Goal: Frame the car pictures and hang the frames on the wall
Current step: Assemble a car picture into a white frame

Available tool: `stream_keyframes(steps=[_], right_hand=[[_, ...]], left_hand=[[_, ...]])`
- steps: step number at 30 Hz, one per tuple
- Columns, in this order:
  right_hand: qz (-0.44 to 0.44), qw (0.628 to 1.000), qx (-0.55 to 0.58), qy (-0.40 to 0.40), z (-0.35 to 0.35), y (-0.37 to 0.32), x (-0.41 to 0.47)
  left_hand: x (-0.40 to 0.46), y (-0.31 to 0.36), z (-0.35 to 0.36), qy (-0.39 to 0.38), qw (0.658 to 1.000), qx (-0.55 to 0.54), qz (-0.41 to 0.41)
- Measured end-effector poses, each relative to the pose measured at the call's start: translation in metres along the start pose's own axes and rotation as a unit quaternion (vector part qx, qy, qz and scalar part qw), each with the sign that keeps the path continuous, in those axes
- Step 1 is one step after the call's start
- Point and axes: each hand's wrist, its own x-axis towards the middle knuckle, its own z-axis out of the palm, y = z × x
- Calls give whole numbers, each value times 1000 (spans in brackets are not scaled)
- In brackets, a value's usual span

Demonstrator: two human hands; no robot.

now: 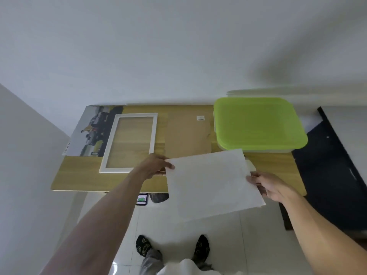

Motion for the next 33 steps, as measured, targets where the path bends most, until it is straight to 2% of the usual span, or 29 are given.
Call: stream_keyframes(steps=[2,4,10,13,15,17,20,22,24,25,28,33], right_hand=[[10,999,13,40,-21,15,-2],[20,996,11,89,-40,27,0],[4,979,-12,206,-78,44,3],[-10,969,-56,242,-91,43,10],[-21,959,-103,263,-97,38,16],[-21,935,-189,301,-94,34,18],[-56,862,-361,351,-82,39,24],[-117,826,-446,325,-68,45,30],[-143,821,-480,274,-54,47,34],[-144,823,-483,262,-49,48,36],[-136,827,-475,268,-44,45,38],[-122,834,-460,281,-46,42,37]], left_hand=[[10,12,35,50,997,-50,24],[20,22,71,67,995,-55,40],[65,24,144,98,994,-12,48],[78,29,163,114,992,-16,50],[78,36,175,130,988,34,71],[68,37,182,155,957,192,150],[48,18,192,139,843,427,296],[44,0,198,79,794,501,336],[46,-13,202,24,758,551,348],[47,-15,204,9,749,567,341],[51,-15,204,-9,759,576,303],[54,-12,204,-35,757,576,305]])
